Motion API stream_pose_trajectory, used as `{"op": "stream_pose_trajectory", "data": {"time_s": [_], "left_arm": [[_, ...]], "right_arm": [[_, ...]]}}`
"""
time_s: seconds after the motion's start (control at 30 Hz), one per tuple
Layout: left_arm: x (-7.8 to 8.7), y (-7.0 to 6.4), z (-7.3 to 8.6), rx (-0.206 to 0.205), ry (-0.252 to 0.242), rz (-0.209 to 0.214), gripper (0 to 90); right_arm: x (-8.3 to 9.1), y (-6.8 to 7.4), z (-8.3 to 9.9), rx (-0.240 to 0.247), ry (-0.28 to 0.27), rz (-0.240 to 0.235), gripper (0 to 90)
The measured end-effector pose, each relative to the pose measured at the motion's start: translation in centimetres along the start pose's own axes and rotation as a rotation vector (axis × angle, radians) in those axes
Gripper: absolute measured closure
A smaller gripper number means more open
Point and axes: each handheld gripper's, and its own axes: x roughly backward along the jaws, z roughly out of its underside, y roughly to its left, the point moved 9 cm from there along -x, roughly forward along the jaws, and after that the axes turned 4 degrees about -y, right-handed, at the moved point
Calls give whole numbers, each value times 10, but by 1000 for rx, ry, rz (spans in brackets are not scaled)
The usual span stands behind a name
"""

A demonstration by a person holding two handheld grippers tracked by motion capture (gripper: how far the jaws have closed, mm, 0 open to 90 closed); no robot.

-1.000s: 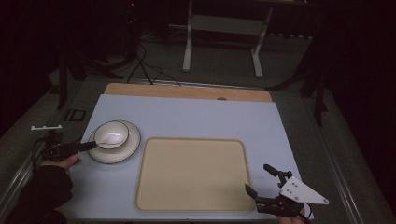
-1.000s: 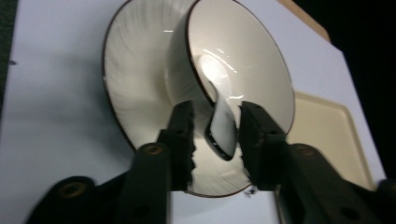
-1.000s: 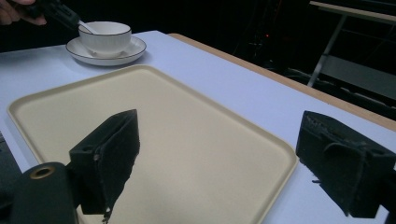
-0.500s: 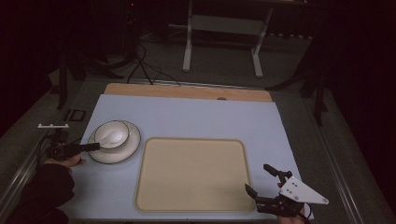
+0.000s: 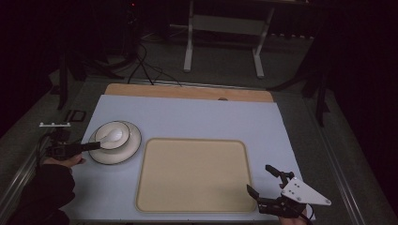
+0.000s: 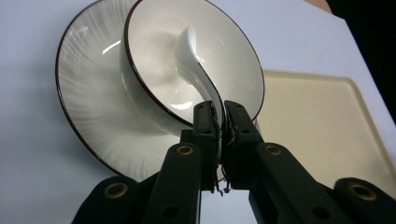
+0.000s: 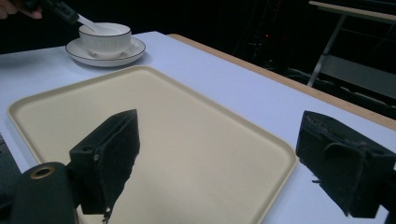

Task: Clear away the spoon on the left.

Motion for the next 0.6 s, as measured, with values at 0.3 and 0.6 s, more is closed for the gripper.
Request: {"op": "stream_pose_trajectory", "data": {"time_s": [0.3,0.6], "left_arm": [[10,-14,-4,-67,-18,-40,851],[24,-31,-10,-143,-28,-71,851]], "right_arm": [[0,0,-1,-2,-6,2,137],[1,0,-1,-1,-7,2,137]]}}
